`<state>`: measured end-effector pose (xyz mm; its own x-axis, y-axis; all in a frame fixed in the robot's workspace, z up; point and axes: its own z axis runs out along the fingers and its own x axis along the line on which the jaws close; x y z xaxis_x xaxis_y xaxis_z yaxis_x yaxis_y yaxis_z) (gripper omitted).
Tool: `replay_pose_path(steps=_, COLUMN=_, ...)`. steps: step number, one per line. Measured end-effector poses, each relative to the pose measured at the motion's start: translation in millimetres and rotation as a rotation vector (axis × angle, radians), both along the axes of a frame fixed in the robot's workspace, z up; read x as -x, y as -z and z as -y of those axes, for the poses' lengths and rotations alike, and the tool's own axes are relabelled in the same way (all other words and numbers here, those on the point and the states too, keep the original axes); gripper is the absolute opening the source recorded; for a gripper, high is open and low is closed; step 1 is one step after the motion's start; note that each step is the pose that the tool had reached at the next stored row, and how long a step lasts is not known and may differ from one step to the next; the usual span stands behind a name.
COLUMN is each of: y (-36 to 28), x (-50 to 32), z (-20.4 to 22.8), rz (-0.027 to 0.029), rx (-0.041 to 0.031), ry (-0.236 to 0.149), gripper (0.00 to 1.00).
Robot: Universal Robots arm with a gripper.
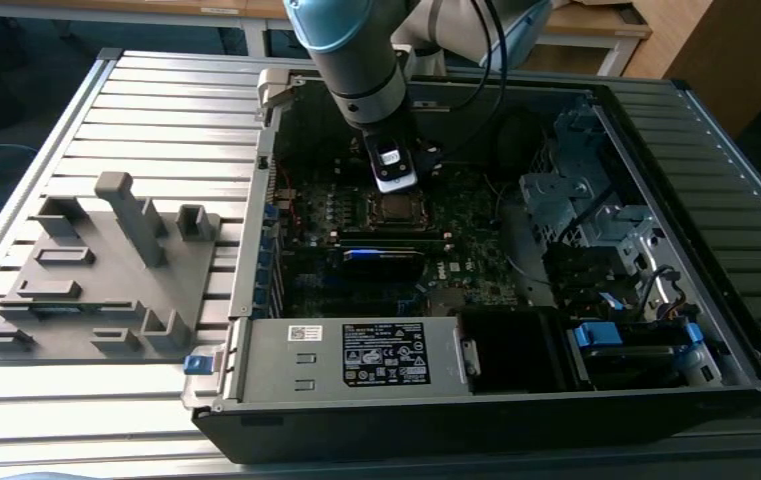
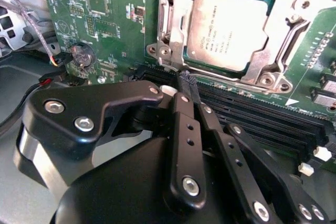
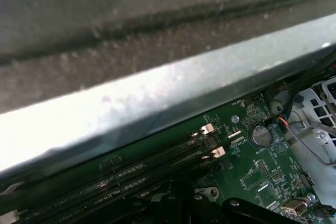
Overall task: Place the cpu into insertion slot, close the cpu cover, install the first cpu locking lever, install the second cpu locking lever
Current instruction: 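Install the first cpu locking lever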
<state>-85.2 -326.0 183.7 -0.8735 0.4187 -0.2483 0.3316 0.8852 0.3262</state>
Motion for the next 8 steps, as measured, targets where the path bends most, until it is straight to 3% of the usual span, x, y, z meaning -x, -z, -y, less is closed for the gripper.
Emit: replay_pose_path(steps=8, y=0.7, x=0.0, z=0.3, rz=0.0006, rx=-0.0002, ry=0.000, gripper=0.11)
